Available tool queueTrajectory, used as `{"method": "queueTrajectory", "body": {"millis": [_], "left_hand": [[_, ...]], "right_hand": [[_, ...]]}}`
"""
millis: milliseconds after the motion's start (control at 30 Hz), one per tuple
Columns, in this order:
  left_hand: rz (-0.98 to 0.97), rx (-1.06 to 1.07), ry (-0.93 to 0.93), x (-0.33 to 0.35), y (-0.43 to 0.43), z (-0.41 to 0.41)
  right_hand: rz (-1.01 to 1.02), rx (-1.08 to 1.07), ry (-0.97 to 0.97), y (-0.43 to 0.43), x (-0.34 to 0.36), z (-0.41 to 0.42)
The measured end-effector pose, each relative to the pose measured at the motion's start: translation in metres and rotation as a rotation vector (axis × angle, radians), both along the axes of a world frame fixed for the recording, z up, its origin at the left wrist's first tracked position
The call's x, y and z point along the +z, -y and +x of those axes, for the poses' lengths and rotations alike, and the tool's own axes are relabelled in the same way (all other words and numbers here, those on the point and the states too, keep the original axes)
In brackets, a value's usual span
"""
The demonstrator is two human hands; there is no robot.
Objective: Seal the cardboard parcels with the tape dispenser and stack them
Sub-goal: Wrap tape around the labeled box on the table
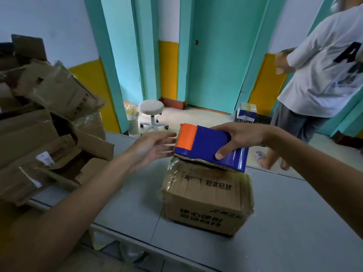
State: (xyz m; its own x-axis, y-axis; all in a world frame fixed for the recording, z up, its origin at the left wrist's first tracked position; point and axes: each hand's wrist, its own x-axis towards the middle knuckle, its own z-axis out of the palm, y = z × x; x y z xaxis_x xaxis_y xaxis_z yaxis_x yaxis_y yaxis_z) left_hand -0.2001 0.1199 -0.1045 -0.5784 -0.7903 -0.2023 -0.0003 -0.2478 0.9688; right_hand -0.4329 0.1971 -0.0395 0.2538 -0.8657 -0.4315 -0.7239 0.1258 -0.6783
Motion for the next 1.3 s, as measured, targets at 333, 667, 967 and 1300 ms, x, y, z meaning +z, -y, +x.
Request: {"method": "queueTrajectory", "body": {"millis": [333, 667, 967, 1300], "left_hand": [[0.183, -0.124, -0.035, 0.004, 0.027, 0.012], [-0.031, -0.043, 0.253, -0.004, 0.040, 0.005], [-0.049, -0.031, 0.213, 0.000, 0.042, 0.000], [-0.266, 0.138, 0.185, 0.008, 0.036, 0.006]], "right_hand": [[0.008, 0.017, 0.013, 0.023, 0.017, 0.017], [0.039, 0.034, 0.031, 0.030, 0.009, 0.022], [0.049, 0.026, 0.006, 0.033, 0.016, 0.023], [0.142, 0.043, 0.042, 0.027, 0.020, 0.015]]}}
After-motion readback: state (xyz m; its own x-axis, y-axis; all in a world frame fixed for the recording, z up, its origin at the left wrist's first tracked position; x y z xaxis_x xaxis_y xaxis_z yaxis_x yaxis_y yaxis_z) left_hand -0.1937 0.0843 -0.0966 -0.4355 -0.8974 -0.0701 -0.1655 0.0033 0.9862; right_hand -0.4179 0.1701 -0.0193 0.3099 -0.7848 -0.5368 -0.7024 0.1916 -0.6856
